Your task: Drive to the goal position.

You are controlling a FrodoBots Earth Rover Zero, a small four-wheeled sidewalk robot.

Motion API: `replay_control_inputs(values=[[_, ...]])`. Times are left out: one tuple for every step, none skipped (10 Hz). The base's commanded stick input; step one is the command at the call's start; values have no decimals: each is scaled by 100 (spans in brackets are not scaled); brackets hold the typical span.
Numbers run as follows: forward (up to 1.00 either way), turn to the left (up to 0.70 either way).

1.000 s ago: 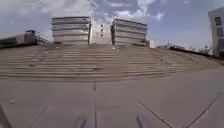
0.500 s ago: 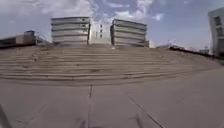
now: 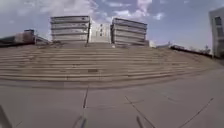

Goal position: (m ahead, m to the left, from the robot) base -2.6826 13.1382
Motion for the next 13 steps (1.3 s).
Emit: replay_control_inputs(values=[[70, 0], [70, 0], [70, 0], [70, 0], [70, 0], [26, 0], [0, 0], [0, 0], [0, 0], [0, 0], [0, 0], [0, 0], [0, 0]])
